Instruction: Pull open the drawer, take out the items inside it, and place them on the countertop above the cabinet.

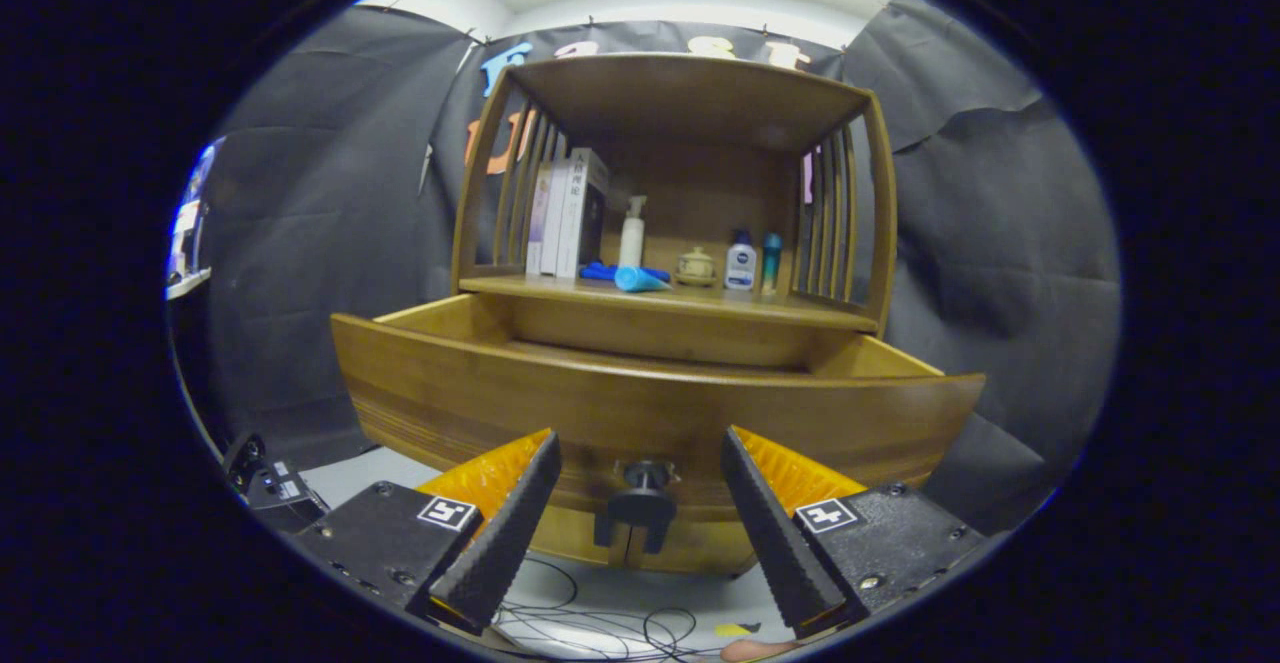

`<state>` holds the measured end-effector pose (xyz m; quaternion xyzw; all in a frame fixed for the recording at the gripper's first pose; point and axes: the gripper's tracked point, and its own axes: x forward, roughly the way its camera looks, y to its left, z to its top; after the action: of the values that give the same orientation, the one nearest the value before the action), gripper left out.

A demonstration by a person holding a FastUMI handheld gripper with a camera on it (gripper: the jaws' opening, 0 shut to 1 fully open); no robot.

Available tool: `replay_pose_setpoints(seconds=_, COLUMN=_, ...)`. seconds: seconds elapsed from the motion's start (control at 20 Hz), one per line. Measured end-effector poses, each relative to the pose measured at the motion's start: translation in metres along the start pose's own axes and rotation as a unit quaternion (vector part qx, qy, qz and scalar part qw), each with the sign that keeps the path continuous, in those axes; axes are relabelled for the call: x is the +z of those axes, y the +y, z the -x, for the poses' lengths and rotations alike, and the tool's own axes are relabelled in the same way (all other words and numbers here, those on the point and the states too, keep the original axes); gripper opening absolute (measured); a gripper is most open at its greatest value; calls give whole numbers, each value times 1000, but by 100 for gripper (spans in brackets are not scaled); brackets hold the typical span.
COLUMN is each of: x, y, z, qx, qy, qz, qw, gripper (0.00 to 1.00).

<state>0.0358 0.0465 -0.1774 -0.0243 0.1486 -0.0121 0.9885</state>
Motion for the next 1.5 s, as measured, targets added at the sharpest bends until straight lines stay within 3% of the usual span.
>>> replay_pose_setpoints(seconds=0.25, x=-24, y=-5, z=-15, qx=-6, qy=28, qz=-18, qw=999, gripper=100)
replay_pose_setpoints(seconds=0.65, x=-22, y=-2, z=-30, qx=-34, qy=19, qz=-40, qw=998, gripper=100)
replay_pose_setpoints(seconds=1.0, x=-20, y=2, z=-31, qx=-35, qy=13, qz=-45, qw=998, gripper=100)
replay_pose_setpoints(seconds=1.5, x=-1, y=-2, z=-72, qx=-34, qy=26, qz=-52, qw=998, gripper=100)
